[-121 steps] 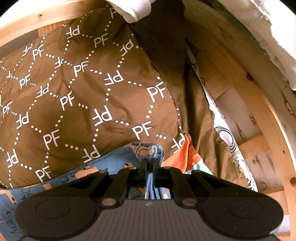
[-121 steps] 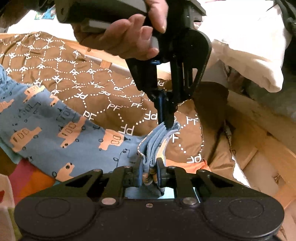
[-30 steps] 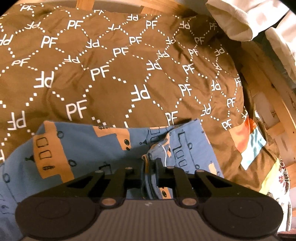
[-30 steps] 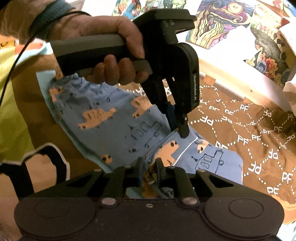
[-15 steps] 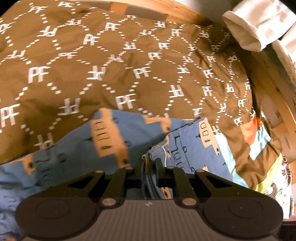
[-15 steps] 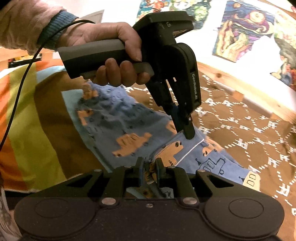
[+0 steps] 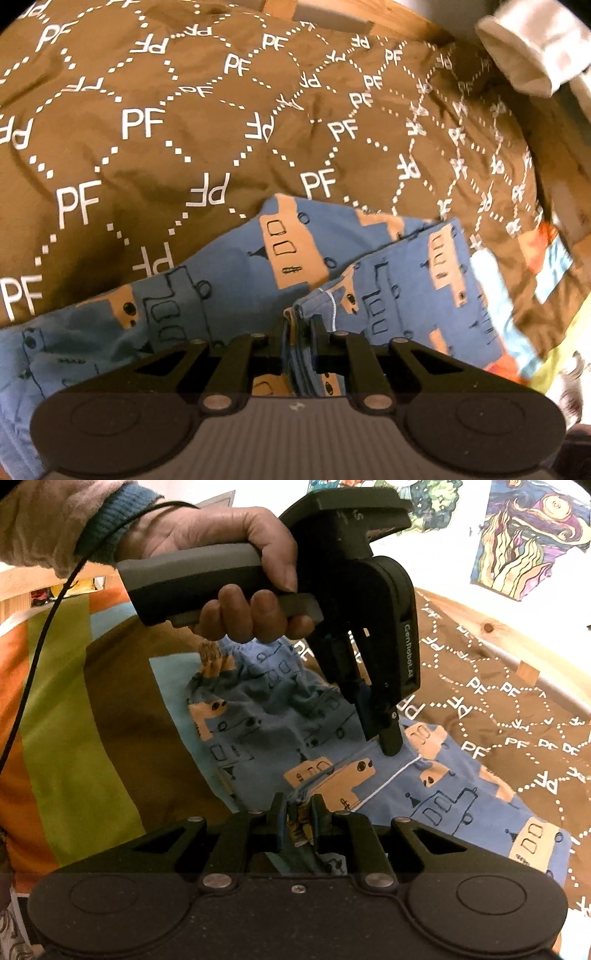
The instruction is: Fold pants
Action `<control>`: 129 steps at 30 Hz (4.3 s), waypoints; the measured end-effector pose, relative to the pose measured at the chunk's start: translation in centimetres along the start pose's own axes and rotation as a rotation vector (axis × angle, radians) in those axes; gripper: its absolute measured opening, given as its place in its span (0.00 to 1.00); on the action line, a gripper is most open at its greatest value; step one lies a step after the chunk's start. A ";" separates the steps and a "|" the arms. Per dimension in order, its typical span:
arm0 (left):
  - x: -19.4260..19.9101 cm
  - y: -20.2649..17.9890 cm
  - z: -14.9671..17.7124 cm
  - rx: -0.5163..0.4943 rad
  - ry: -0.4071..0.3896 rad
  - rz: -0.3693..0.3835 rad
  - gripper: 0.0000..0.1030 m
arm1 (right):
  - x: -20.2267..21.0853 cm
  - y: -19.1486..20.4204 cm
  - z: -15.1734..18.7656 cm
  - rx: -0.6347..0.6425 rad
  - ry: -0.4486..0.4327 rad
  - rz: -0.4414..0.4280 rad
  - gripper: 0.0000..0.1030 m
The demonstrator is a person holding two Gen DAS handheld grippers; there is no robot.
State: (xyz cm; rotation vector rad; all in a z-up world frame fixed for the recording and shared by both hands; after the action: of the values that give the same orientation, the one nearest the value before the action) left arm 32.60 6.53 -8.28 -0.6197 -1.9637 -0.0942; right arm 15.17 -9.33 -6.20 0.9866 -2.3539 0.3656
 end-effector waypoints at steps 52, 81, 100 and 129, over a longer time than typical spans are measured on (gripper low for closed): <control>6.6 -3.4 13.2 0.068 -0.430 -0.506 0.78 | -5.3 -14.7 -5.8 0.169 0.020 -0.005 0.78; 9.8 7.9 14.3 0.428 -0.482 -0.378 0.44 | -12.0 -11.8 -9.4 0.041 0.072 -0.119 0.77; 12.0 4.7 12.0 0.445 -0.470 -0.392 0.16 | -7.4 -10.6 -3.8 0.039 0.150 -0.163 0.50; 2.0 -17.0 0.6 -0.205 -0.455 -0.140 0.16 | 9.0 -28.3 -0.5 -0.556 0.105 0.069 0.86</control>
State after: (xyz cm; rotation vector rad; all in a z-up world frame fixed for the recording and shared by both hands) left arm 23.65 -7.19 -3.44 -0.6779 -2.4592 -0.2631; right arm 30.59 -33.77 0.49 0.6042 -2.2104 -0.2044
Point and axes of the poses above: each gripper's, at about its wrist camera, not at the fingertips, and x roughly against the way its jaws point, y to its left, z to its underside, the point moved 4 cm from there along -x, roughly the way its jaws point, and after that the axes turned 8 degrees about -x, right-handed, at the moved point
